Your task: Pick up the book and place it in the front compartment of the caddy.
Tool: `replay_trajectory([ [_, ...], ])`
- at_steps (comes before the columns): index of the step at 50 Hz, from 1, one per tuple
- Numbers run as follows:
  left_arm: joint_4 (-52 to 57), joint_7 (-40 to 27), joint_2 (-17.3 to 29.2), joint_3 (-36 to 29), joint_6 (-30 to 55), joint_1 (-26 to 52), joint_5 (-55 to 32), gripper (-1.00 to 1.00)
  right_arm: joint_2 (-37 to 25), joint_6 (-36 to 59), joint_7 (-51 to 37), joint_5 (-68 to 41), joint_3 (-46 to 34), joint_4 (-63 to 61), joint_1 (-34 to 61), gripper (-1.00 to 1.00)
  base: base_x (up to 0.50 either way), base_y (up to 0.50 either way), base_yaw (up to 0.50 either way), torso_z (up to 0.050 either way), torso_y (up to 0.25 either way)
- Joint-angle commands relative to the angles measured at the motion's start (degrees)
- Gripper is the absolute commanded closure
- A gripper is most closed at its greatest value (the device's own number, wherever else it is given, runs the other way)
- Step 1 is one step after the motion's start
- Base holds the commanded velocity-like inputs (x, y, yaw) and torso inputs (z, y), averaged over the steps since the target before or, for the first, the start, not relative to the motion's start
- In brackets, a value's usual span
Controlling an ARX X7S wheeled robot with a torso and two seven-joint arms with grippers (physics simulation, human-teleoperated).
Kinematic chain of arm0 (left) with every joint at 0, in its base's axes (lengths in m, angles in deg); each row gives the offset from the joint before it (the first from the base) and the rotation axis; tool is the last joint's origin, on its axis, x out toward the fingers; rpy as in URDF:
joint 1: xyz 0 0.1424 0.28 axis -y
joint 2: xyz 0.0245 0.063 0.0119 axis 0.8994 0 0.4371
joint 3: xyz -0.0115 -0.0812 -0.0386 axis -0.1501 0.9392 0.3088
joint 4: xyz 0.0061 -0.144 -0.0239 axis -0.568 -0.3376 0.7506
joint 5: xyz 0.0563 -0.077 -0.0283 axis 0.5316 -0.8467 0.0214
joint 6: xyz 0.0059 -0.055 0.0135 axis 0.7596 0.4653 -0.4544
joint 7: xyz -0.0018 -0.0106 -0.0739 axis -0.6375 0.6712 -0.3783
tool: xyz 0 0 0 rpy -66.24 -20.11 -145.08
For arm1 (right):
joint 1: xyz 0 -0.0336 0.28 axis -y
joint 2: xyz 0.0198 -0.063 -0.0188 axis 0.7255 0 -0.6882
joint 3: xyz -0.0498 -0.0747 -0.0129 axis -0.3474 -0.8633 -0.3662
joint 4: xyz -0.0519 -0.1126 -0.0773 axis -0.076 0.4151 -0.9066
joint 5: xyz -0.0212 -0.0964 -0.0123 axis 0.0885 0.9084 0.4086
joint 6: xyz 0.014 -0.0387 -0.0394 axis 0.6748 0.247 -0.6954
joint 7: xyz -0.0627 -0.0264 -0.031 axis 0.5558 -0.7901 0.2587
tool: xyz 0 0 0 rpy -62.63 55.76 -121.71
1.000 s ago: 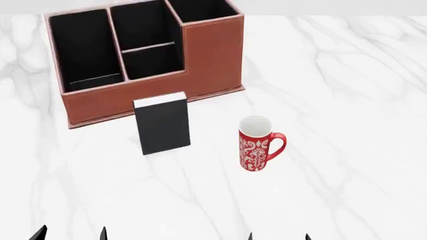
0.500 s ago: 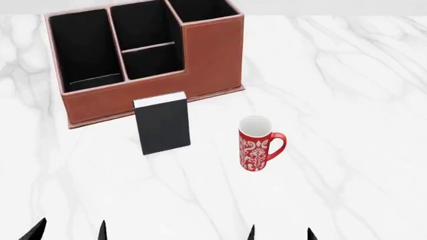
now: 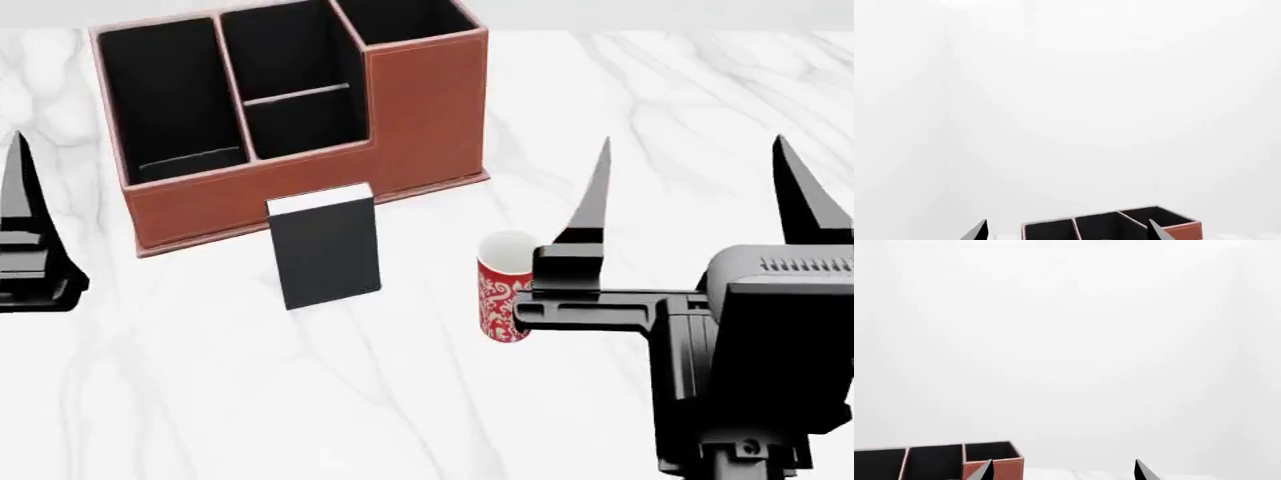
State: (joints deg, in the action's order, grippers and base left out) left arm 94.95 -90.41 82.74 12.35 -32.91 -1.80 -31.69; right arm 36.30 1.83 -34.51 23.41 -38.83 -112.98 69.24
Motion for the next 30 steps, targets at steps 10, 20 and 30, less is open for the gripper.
replay_trajectory([
  [10, 6.90, 0.52, 0.55, 4.01, 3.67, 3.42, -0.67, -1.00, -1.98, 4.27, 0.47, -2.41, 5.80, -8.85, 2.94, -1.00, 0.00, 0.00, 0.00, 0.000, 0.000],
  [20, 6.12, 0.33, 0.87, 4.23, 2.58, 2.65, -0.71, -1.00, -1.77, 3.02, 1.03, -1.89, 4.17, -8.11, 2.61, -1.00, 0.00, 0.45, 0.00, 0.000, 0.000],
  [30, 5.75, 0.04, 1.04, 3.72, 2.08, 2.29, -0.64, -1.00, -1.94, 2.80, 1.29, -2.09, 3.68, -7.79, 2.36, -1.00, 0.00, 0.50, 0.00, 0.000, 0.000],
])
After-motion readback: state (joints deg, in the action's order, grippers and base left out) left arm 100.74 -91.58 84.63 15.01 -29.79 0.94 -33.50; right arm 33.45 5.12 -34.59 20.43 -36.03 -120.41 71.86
